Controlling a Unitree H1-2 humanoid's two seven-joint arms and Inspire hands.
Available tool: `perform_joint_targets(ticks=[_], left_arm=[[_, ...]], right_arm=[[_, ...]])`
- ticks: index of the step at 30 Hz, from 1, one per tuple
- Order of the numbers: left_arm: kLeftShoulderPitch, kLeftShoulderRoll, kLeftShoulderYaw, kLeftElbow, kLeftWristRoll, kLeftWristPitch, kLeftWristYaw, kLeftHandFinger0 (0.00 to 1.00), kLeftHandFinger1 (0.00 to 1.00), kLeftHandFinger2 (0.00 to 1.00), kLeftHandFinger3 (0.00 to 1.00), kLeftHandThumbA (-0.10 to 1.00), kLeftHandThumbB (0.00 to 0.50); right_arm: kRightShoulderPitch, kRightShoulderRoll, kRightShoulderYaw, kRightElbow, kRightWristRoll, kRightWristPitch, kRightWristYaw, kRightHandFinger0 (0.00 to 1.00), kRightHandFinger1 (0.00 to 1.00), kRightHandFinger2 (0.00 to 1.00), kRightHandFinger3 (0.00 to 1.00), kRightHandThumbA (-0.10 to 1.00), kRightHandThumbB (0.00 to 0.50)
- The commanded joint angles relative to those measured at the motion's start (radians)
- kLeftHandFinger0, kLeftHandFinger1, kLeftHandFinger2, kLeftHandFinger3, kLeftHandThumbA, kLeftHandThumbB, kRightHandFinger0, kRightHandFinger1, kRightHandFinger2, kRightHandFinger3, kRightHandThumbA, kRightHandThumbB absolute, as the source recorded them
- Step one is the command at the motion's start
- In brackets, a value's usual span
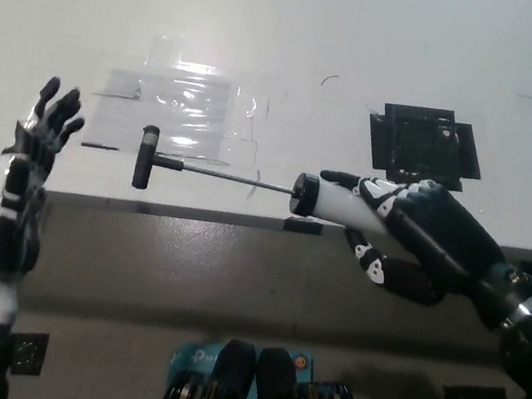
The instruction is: The robot uses right hand to pick up a small white air pumper and uses its left hand to compress it, and then puts it on the desk
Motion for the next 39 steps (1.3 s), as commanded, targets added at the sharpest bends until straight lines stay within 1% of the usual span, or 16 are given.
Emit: perform_joint_targets(ticks=[1,3,6,8,11,16,17,20,21,24,27,29,30,33,36,39], left_arm=[[-0.026,-0.005,-0.009,-0.033,-0.019,0.064,0.006,1.0,1.0,1.0,1.0,1.0,0.201],[-0.031,-0.013,-0.023,-0.028,-0.008,0.061,0.003,1.0,1.0,1.0,1.0,1.0,0.22],[-0.031,-0.022,-0.042,-0.026,0.002,0.055,-0.003,1.0,1.0,1.0,1.0,1.0,0.227],[-0.025,-0.033,-0.06,-0.03,0.013,0.056,-0.003,1.0,1.0,1.0,1.0,1.0,0.229],[-0.031,-0.048,-0.085,-0.035,0.009,0.06,-0.006,1.0,1.0,1.0,1.0,1.0,0.203],[-0.052,-0.054,-0.122,-0.035,0.037,0.085,-0.01,1.0,1.0,1.0,1.0,1.0,0.216],[-0.072,-0.051,-0.131,-0.027,0.038,0.08,-0.016,1.0,1.0,1.0,1.0,1.0,0.189],[-0.088,-0.053,-0.156,-0.015,0.055,0.065,-0.018,1.0,1.0,1.0,1.0,1.0,0.165],[-0.092,-0.051,-0.163,-0.012,0.071,0.057,-0.017,1.0,1.0,1.0,1.0,1.0,0.164],[-0.119,-0.059,-0.182,0.005,0.102,0.069,-0.007,1.0,1.0,1.0,1.0,1.0,0.192],[-0.131,-0.056,-0.191,0.012,0.117,0.075,-0.004,1.0,1.0,1.0,1.0,1.0,0.191],[-0.147,-0.055,-0.199,0.032,0.119,0.063,-0.008,1.0,1.0,1.0,1.0,1.0,0.175],[-0.154,-0.056,-0.203,0.039,0.128,0.06,-0.007,1.0,1.0,1.0,1.0,1.0,0.169],[-0.167,-0.06,-0.208,0.06,0.139,0.048,-0.002,1.0,1.0,1.0,1.0,1.0,0.154],[-0.176,-0.067,-0.214,0.078,0.152,0.044,0.001,1.0,1.0,1.0,1.0,1.0,0.162],[-0.174,-0.081,-0.22,0.084,0.149,0.047,0.003,1.0,1.0,1.0,1.0,1.0,0.177]], right_arm=[[-0.006,-0.016,-0.035,-0.046,0.014,0.044,0.067,0.02,0.48,0.8,0.88,-0.1,0.18],[-0.001,-0.01,-0.042,-0.047,0.01,0.045,0.074,0.02,0.47,0.79,0.87,-0.1,0.172],[0.014,-0.007,-0.045,-0.057,-0.002,0.056,0.086,0.03,0.49,0.81,0.9,-0.1,0.163],[0.026,-0.009,-0.045,-0.063,-0.001,0.062,0.097,0.03,0.49,0.8,0.89,-0.1,0.167],[0.034,-0.005,-0.051,-0.061,-0.005,0.057,0.095,0.03,0.48,0.79,0.87,-0.1,0.178],[0.029,0.004,-0.061,-0.037,0.013,0.02,0.083,0.02,0.47,0.79,0.86,-0.1,0.189],[0.013,0.01,-0.062,-0.024,0.013,0.018,0.081,0.02,0.47,0.79,0.86,-0.1,0.19],[0.003,0.012,-0.064,-0.021,0.009,0.018,0.085,0.01,0.47,0.78,0.85,-0.1,0.188],[0.002,0.013,-0.064,-0.021,0.006,0.019,0.086,0.01,0.47,0.77,0.84,-0.1,0.187],[0.0,0.016,-0.066,-0.006,-0.004,-0.001,0.072,0.01,0.46,0.77,0.84,-0.1,0.187],[0.0,0.023,-0.068,-0.009,0.004,0.005,0.08,0.0,0.46,0.78,0.86,-0.1,0.189],[0.001,0.026,-0.067,-0.017,0.0,0.016,0.088,0.01,0.47,0.79,0.86,-0.1,0.197],[0.0,0.026,-0.065,-0.019,-0.009,0.018,0.091,0.02,0.48,0.79,0.86,-0.1,0.207],[0.002,0.031,-0.063,-0.009,-0.011,-0.001,0.081,0.0,0.43,0.77,0.77,-0.1,0.229],[0.005,0.036,-0.064,0.0,-0.004,-0.019,0.071,0.0,0.41,0.76,0.76,-0.1,0.239],[0.005,0.041,-0.058,-0.014,-0.022,0.009,0.087,0.0,0.41,0.77,0.76,-0.1,0.223]])
